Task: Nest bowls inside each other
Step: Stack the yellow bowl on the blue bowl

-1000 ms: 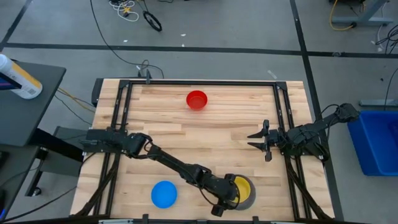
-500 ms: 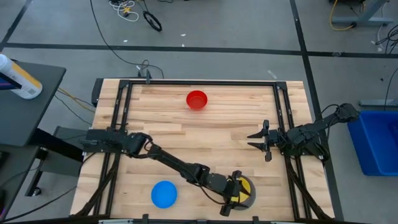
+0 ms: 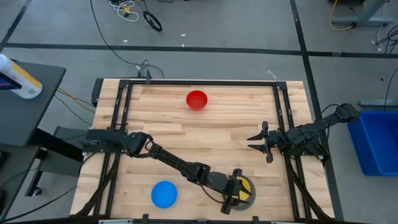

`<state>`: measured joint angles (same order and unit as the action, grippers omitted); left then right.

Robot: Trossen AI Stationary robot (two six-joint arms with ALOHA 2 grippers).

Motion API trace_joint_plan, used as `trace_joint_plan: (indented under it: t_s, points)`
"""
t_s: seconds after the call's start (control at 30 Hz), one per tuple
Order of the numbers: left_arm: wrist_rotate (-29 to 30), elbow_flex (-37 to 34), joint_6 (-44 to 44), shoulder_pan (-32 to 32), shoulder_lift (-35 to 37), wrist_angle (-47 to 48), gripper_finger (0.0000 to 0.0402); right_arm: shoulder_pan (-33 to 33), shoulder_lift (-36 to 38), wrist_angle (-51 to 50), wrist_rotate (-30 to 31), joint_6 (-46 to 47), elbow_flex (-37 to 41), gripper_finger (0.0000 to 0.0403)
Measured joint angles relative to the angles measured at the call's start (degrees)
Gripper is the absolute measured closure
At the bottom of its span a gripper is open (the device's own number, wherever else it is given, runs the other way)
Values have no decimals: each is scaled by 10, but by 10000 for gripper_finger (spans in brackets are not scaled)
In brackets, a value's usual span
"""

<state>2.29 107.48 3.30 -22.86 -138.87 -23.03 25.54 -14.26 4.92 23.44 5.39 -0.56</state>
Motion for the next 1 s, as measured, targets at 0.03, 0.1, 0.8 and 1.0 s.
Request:
trace_joint_plan:
  t_s: [0.03,0.1,0.8,1.0]
  points:
    - [0,0,6,0,0,-13,238,0,0,0,0,0,0,263]
    - [11,0,8,1,0,-28,239,0,0,0,0,0,0,263]
    - [37,-50,71,4,0,-80,397,0,0,0,0,-2,0,261]
    - [6,-49,99,5,-31,-88,399,0,0,1,1,-2,0,262]
